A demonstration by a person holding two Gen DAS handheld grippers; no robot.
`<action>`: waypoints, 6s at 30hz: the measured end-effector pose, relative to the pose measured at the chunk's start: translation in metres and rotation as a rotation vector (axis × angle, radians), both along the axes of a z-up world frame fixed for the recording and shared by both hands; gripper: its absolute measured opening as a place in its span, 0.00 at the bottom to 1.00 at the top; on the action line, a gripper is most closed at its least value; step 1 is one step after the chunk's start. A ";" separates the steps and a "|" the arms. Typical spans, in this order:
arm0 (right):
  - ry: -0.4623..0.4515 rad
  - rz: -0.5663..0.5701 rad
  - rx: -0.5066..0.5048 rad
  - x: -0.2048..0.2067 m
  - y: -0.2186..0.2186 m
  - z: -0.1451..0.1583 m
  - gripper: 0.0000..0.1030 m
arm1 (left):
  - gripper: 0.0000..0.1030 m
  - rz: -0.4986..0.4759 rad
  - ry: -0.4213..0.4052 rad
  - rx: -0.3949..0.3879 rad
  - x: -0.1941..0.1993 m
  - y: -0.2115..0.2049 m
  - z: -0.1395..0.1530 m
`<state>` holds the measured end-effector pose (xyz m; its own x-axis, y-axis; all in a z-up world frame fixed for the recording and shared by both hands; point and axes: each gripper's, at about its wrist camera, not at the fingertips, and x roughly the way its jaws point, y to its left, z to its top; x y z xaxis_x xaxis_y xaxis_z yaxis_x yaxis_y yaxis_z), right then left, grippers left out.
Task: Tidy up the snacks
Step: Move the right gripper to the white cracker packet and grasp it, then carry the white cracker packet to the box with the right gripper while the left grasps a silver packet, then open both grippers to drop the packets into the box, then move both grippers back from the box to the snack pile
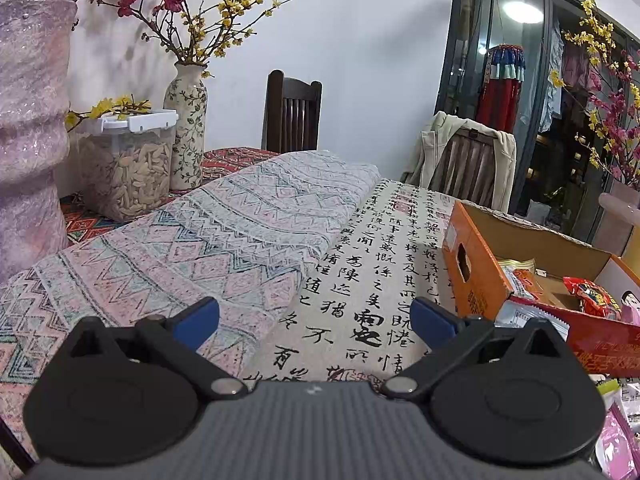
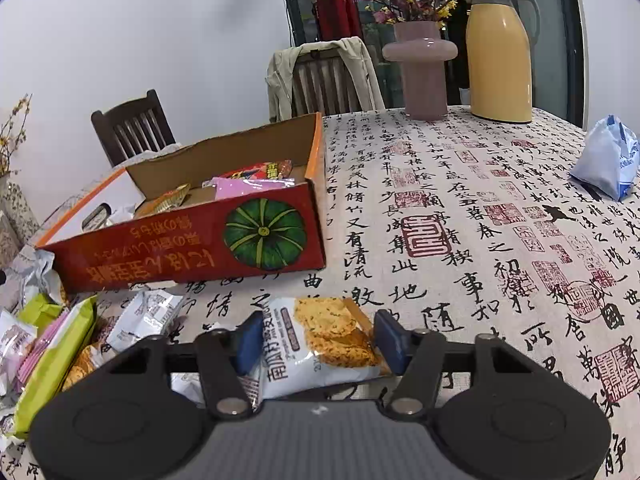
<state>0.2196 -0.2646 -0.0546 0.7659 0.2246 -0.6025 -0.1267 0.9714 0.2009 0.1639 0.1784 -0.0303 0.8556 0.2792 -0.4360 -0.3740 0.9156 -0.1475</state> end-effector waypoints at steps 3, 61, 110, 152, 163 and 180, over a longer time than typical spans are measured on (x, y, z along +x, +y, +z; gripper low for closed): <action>-0.010 0.002 0.017 -0.001 -0.001 0.001 0.43 | 1.00 0.002 0.000 -0.001 0.000 0.000 0.000; -0.265 -0.115 0.022 -0.035 0.006 0.002 0.22 | 1.00 -0.166 0.194 0.012 0.009 -0.045 0.010; -0.427 0.032 -0.002 0.050 0.086 0.083 0.22 | 0.38 -0.383 -0.071 0.122 0.100 -0.121 0.102; -0.425 -0.031 0.044 0.040 0.076 0.078 1.00 | 1.00 -0.236 -0.189 0.043 0.081 -0.091 0.107; -0.397 -0.013 -0.033 -0.018 0.057 0.071 1.00 | 1.00 -0.177 -0.125 0.018 0.029 -0.046 0.091; -0.238 -0.054 -0.099 -0.025 0.031 0.007 1.00 | 1.00 -0.040 0.009 0.021 0.008 -0.015 0.005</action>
<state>0.1946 -0.2334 -0.0473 0.8980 0.1284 -0.4209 -0.1065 0.9915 0.0752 0.1723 0.1633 -0.0255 0.8624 0.2540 -0.4378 -0.3383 0.9327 -0.1252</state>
